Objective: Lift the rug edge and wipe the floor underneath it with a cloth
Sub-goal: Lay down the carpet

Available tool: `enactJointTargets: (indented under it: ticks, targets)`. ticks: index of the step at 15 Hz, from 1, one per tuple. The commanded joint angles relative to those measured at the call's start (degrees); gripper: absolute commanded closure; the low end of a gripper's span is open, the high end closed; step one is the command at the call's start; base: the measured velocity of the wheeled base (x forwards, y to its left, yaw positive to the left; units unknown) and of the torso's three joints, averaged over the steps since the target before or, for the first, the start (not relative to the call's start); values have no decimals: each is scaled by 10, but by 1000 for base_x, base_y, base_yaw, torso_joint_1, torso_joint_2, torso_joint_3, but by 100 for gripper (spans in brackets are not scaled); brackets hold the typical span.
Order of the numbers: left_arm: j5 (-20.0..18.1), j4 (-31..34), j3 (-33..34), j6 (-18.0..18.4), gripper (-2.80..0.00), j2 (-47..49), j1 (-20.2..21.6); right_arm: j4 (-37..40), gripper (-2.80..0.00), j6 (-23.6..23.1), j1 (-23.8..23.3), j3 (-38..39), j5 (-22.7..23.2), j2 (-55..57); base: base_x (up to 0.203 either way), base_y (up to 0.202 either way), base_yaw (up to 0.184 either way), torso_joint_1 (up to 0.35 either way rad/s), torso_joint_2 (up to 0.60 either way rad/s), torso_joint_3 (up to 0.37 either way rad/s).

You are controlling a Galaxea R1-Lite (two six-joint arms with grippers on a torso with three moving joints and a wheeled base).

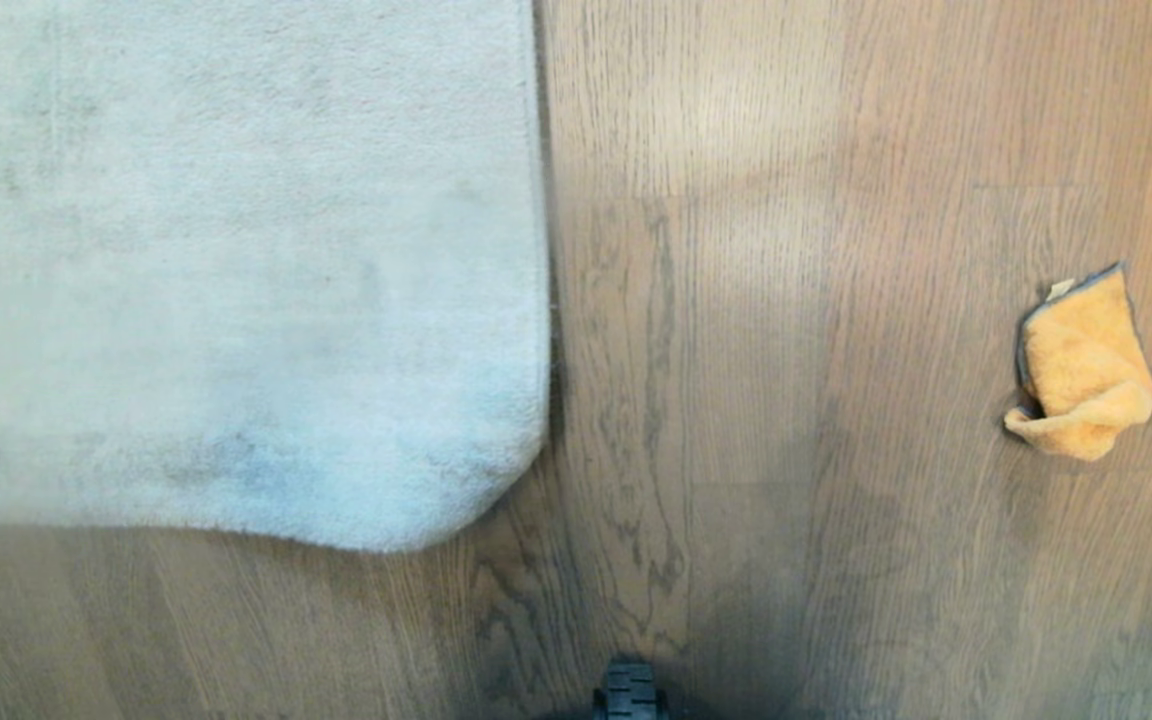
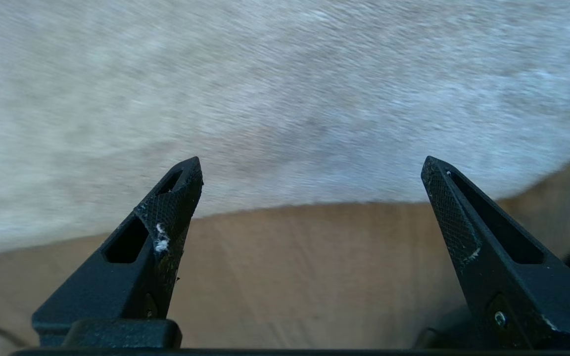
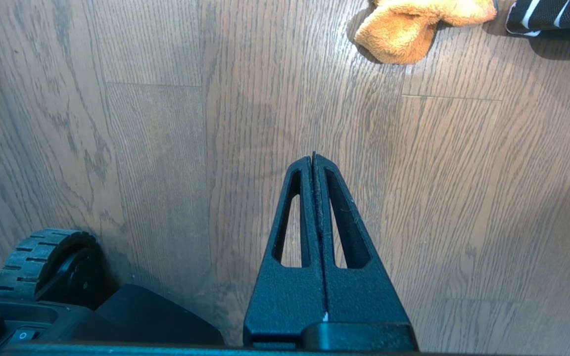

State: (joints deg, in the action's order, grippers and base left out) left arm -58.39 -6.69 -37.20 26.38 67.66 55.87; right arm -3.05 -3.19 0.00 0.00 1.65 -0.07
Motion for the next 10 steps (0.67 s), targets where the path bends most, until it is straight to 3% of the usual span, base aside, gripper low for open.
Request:
enactJointTargets:
  ticks: [1, 2, 3, 10]
  targets:
    - [-18, 0, 30, 2, -280, -2, -12, 0, 0, -1, 0, 0, 0, 1, 0, 0, 0, 0, 0, 0]
    - [-27, -1, 40, 4, -280, -2, -16, 0, 0, -1, 0, 0, 0, 1, 0, 0, 0, 0, 0, 0]
    - [-42, -1, 47, 5, 0, -2, -21, 0, 0, -1, 0, 0, 0, 1, 0, 0, 0, 0, 0, 0]
    - [-53, 1, 48, -5, 0, -2, -48, 0, 0, -1, 0, 0, 0, 1, 0, 0, 0, 0, 0, 0]
